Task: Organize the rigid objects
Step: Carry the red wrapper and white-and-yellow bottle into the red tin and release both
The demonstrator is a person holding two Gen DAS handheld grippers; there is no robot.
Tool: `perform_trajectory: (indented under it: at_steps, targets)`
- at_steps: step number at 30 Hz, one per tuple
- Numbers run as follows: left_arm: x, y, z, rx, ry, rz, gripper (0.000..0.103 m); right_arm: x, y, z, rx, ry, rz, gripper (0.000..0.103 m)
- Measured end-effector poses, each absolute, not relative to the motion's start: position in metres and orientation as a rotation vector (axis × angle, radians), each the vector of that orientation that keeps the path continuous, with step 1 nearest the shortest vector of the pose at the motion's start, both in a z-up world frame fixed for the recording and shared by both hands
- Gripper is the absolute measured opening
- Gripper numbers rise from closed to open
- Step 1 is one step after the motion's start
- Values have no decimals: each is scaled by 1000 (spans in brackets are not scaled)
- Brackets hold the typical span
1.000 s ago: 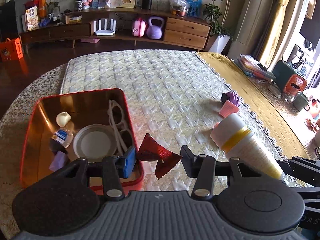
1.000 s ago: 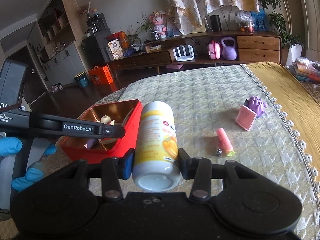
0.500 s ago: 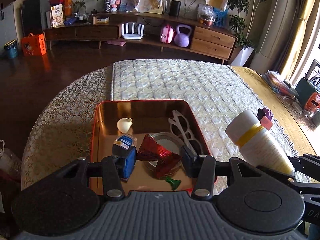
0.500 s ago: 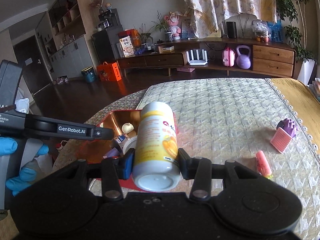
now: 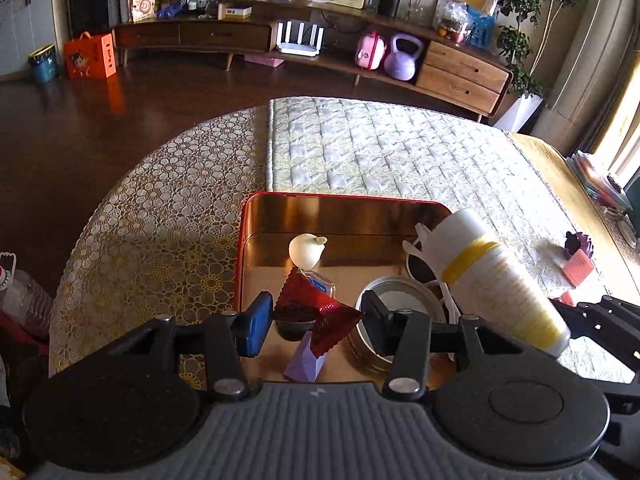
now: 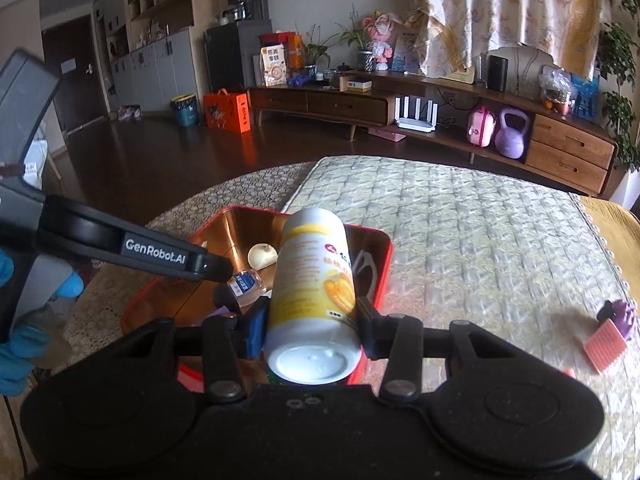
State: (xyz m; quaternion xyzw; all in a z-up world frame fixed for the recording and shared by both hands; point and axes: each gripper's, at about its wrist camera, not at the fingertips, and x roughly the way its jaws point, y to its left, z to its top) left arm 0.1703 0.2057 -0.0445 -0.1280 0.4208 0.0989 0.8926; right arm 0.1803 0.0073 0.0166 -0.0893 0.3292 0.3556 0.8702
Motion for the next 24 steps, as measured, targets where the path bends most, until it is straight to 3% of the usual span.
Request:
perform_trajectory:
  at_steps: [24]
  targets:
    - [212,211,-76,-248,944,243,48,178,33,-11,-300,744,769,44]
